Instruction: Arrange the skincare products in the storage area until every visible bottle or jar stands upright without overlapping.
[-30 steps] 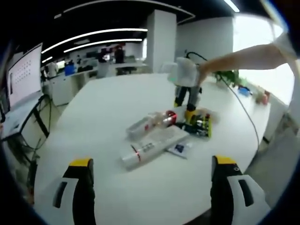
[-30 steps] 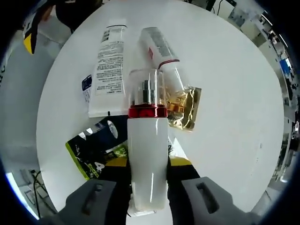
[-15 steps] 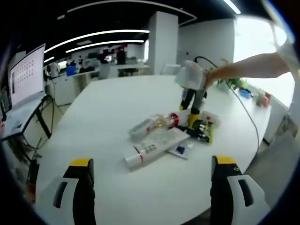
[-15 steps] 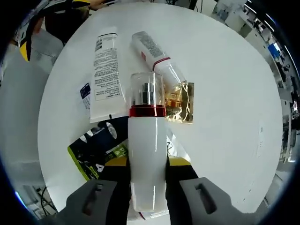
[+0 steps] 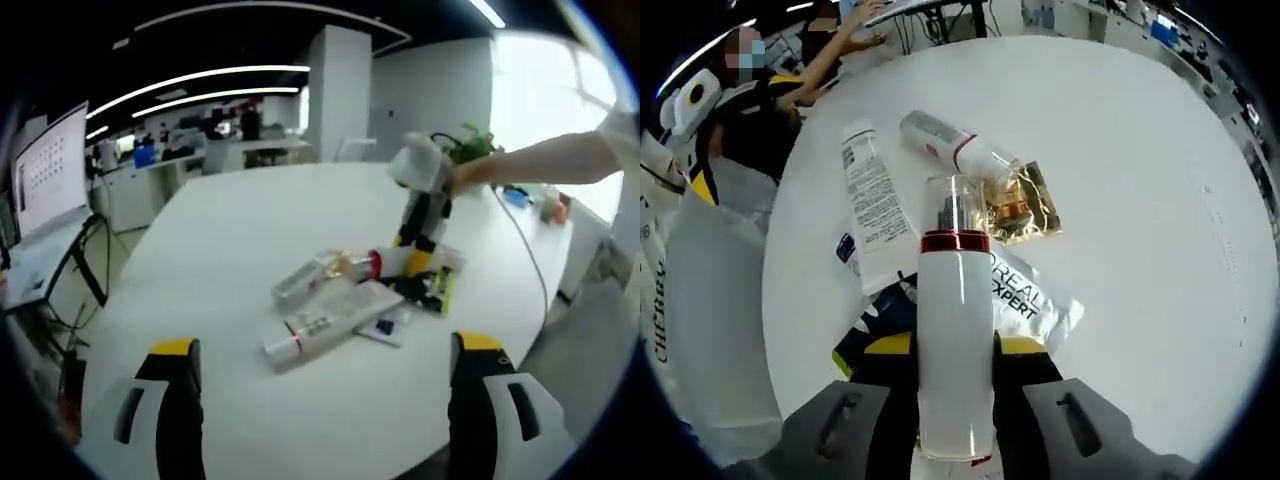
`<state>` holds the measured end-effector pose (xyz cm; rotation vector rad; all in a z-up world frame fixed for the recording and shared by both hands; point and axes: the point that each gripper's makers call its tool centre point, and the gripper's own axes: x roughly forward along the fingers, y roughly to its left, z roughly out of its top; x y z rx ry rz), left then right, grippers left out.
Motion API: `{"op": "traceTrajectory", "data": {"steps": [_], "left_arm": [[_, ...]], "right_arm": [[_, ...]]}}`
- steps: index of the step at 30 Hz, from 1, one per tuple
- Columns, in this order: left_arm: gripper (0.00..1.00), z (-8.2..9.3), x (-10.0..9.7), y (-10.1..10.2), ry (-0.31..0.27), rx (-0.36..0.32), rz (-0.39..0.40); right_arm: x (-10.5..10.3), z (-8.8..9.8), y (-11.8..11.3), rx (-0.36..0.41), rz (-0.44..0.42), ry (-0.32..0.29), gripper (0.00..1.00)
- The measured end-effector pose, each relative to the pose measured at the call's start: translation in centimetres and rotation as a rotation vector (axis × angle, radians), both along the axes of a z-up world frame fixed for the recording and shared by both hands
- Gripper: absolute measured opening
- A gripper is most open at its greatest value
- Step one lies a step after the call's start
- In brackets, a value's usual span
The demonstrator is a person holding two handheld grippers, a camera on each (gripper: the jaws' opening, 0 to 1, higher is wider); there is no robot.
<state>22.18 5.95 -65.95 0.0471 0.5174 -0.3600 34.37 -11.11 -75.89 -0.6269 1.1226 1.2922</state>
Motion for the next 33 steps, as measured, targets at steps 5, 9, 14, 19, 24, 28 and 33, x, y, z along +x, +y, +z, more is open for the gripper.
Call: {"op": "traceTrajectory", "data": {"steps": [5,9,14,19,24,28,33], "left_arm": [[0.96,0.3,0.4,-0.3,-0.006,0.017,-0.029],[0.96,0.4,0.9,-0.7,-0.001,0.012,-0.055],[0.96,0.8,1.4,-1.5,-0.009,0.016,-0.091],[0.96,0.9,1.8,-2.3,-0.010,0.010,-0.124],[0.95,0.8,2.1,-2.6,-0.003,-0.005,-0.136],[0.95,0.6,2.2,-3.0,0.002,-0.008,-0.147],[0.94,0.6,2.3,-3.8,0.005,-0.038,-0.165]], "right_arm": [[-0.2,0.2,0.1,0.058,-0.140,0.087,0.26],[-0.9,0.4,0.3,0.107,-0.260,0.192,0.26],[-1.5,0.9,0.7,0.212,-0.397,0.308,0.26],[-2.1,1.1,0.6,0.282,-0.503,0.404,0.26],[-2.8,1.4,0.4,0.368,-0.559,0.424,0.26],[-3.9,1.9,0.5,0.460,-0.618,0.485,0.26],[-5.3,2.7,0.8,0.562,-0.645,0.509,0.26]]}}
